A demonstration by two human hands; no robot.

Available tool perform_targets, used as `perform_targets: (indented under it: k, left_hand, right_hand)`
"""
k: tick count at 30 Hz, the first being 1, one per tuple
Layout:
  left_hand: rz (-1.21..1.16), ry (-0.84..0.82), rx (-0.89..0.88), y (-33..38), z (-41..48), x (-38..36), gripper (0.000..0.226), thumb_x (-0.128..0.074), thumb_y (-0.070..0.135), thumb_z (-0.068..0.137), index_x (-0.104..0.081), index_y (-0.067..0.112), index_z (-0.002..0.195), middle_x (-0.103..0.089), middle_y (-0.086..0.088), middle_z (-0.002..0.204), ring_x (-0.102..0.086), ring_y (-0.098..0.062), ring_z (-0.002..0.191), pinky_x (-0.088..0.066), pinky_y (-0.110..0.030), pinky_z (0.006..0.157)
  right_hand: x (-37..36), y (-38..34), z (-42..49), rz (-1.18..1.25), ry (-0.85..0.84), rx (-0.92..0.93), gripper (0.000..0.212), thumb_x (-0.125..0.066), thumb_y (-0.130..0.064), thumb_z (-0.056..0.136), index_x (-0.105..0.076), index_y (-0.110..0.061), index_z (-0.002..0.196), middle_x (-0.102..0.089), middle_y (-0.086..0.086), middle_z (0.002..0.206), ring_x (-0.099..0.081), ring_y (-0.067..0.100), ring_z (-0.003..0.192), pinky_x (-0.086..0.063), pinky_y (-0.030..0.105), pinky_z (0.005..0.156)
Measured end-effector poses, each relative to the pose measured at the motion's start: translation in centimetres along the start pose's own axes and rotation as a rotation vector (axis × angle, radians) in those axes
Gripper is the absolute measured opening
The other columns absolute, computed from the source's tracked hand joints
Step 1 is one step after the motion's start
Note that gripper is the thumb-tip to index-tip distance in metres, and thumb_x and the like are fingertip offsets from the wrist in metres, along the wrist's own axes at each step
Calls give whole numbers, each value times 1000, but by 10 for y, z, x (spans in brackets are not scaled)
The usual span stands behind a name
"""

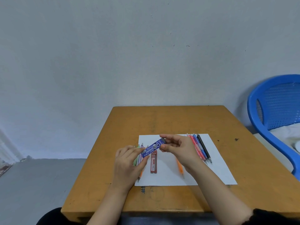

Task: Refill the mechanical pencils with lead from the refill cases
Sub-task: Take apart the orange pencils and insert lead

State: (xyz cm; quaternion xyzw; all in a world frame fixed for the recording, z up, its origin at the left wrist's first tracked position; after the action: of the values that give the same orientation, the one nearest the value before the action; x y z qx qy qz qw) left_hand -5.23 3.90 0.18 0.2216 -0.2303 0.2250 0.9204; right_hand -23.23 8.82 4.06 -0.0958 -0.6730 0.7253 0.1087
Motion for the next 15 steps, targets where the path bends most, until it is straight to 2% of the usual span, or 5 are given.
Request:
perform_targets:
  k: [5, 9, 15]
  left_hand:
    - [-30, -31, 3, -2, -1, -2, 34, -61, 42, 84, -74, 14, 97, -71, 7, 91, -54, -8, 92, -34, -24, 80]
    - [-51, -58, -2, -3, -2, -4, 38, -59, 45, 86, -74, 12, 97, -72, 5, 92, -54, -10, 95, -35, -24, 82]
    - [-97, -82, 4, -1, -1, -2, 50, -48, 53, 93, -74, 10, 98, -71, 5, 93, -53, -8, 96, -31, -14, 88]
  right_hand:
    - [4, 0, 1, -139, -2, 94, 31, -58, 9, 87, -69, -12, 108, -73, -3, 86, -68, 6, 73, -52, 17, 71]
    - [1, -5, -4, -323, 1, 316, 35, -57, 10, 87, -68, -20, 103, -69, -11, 84, -62, 1, 68, -51, 16, 69]
    - [1, -6, -5, -345, 17, 477, 37, -55, 11, 87, -66, -16, 109, -68, -10, 80, -61, 3, 67, -50, 14, 66]
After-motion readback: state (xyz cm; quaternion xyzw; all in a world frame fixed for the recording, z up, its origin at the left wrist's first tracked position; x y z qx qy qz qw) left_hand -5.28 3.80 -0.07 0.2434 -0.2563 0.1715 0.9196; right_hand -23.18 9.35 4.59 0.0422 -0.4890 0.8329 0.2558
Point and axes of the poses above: each hand's wrist, its own z-axis towards the middle knuckle, its own x-axis out of the back of the hand, y = z × x, the point moved 4 cm from there along z, towards the middle knuckle
